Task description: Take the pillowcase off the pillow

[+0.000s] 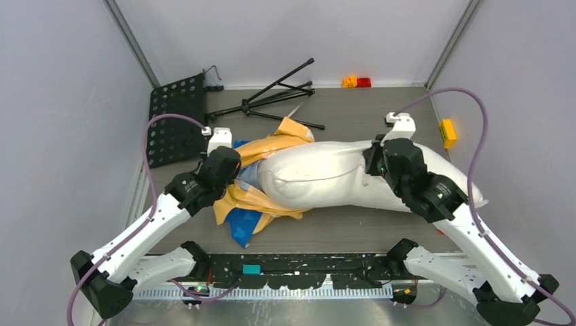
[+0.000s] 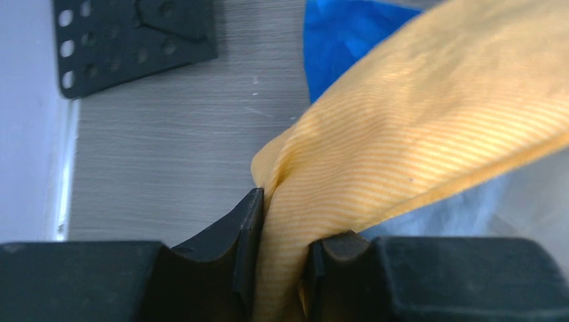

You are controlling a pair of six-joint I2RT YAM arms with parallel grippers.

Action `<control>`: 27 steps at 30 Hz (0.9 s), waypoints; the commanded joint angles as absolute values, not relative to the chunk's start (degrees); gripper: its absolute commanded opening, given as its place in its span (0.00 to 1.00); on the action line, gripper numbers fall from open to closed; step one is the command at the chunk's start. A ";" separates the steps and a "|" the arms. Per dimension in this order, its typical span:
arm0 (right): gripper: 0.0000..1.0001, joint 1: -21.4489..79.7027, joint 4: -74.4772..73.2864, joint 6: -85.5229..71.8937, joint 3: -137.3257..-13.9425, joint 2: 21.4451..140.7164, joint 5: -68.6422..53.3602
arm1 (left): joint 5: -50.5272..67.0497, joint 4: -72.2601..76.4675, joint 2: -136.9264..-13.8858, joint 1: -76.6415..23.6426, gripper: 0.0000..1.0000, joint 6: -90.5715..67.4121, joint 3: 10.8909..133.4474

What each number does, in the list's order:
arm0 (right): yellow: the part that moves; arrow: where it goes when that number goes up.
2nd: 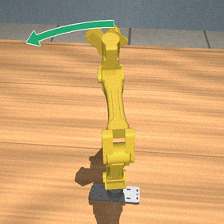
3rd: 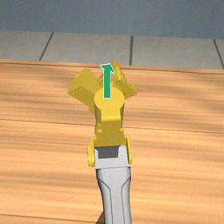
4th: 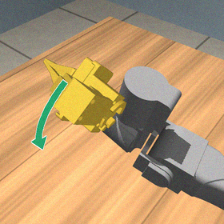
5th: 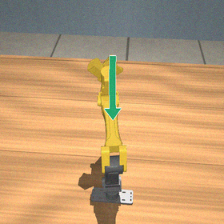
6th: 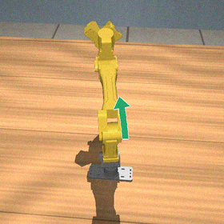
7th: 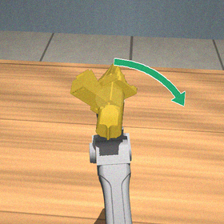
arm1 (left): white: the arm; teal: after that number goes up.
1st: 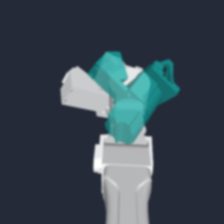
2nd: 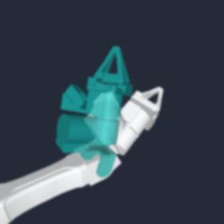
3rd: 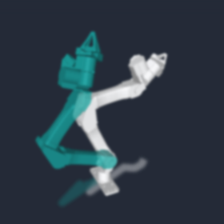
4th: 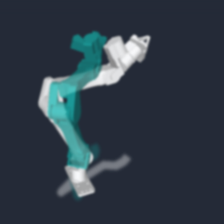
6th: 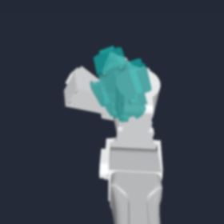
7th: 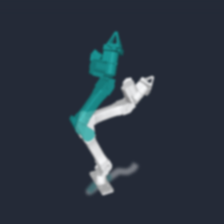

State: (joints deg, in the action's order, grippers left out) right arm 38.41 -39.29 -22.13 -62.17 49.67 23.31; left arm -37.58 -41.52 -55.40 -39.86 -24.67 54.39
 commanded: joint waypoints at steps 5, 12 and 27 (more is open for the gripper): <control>0.00 36.19 -35.23 -26.10 -61.33 41.36 49.57 | -45.90 -47.95 -55.18 -38.41 0.27 -23.16 57.49; 0.00 36.20 -29.60 -22.31 -64.60 46.55 47.52 | -43.89 -42.68 -58.72 -38.40 0.24 -19.08 60.59; 0.00 18.01 -31.25 -16.51 -112.54 78.49 40.17 | -44.01 -42.32 -85.06 -19.59 0.21 -8.84 105.62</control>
State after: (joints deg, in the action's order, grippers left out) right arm 19.62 -39.59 -16.36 -98.04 78.08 40.86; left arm -41.04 -44.51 -84.33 -21.08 -14.15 93.45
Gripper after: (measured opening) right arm 0.036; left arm 0.208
